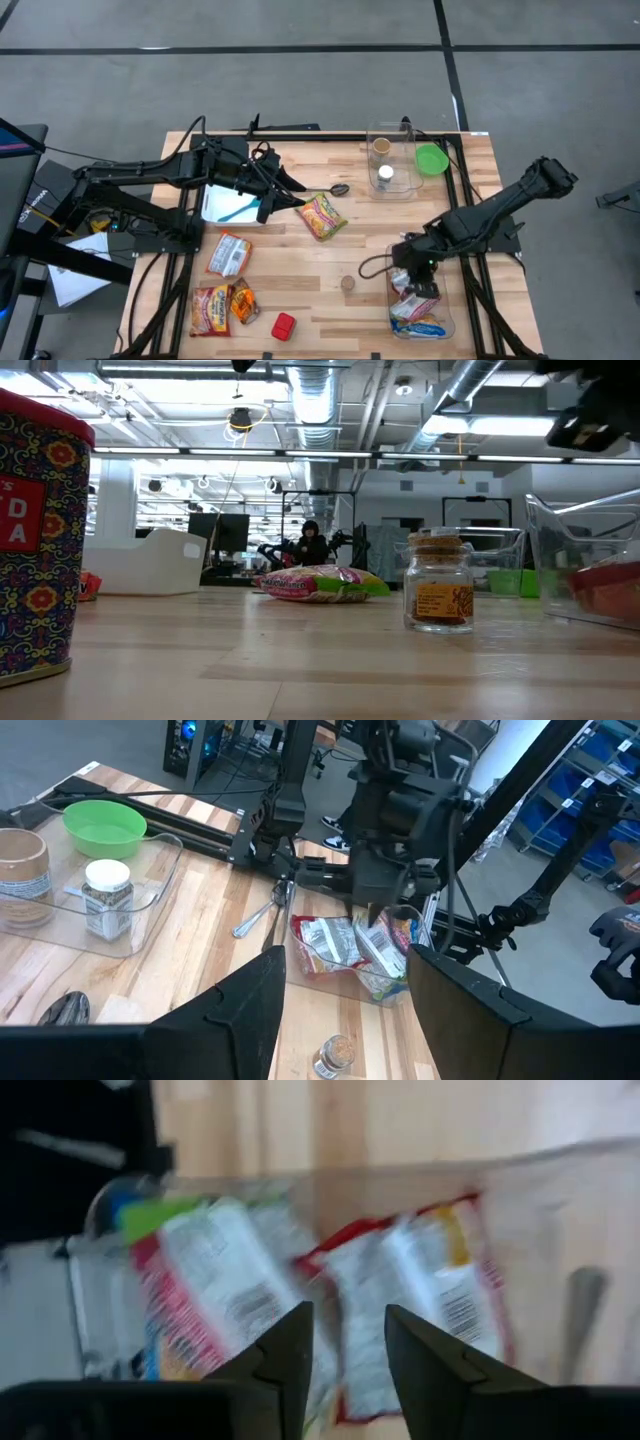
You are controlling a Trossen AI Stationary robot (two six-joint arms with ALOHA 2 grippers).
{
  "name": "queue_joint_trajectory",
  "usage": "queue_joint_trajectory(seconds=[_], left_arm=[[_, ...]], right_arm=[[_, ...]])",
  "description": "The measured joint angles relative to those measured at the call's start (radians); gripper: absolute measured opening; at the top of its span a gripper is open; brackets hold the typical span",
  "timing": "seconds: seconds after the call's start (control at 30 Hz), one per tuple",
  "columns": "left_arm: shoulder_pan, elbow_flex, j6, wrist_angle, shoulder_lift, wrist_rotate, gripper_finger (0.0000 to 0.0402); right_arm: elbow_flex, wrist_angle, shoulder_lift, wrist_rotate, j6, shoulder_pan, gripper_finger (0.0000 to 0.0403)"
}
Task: Pick & Place Food Item
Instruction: Put the red noodle pack into the bottom transparent bin
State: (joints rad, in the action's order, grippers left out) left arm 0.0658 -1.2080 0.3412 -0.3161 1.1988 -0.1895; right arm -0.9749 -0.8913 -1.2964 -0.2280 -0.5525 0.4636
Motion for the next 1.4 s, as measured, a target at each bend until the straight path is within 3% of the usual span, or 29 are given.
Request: queue_joint_trajectory(seconds=[0.23, 0.83, 1.1, 1.4], left_arm=[[0.0, 0.0, -0.002, -0.001, 0.0, 0.0, 0.0204], [0.0, 0.0, 0.015, -0.002, 0.0, -0.01, 0.0204], [0.0, 0.0, 0.04, -0.002, 0.0, -0.01, 0.0204], [0.0, 0.0, 0.058, 0.003, 0.0, -0.006, 0.0204]], right_arm=[[0.001, -0.013, -0.033, -0.007, -0.024, 0.047, 0.0011], [0.209, 0.23, -0.065, -0.09, -0.051, 0.011, 0.0001], [0.225, 0.247, -0.065, -0.075, 0.005, -0.062, 0.0], [0.225, 0.233, -0.065, 0.025, -0.037, -0.094, 0.0]])
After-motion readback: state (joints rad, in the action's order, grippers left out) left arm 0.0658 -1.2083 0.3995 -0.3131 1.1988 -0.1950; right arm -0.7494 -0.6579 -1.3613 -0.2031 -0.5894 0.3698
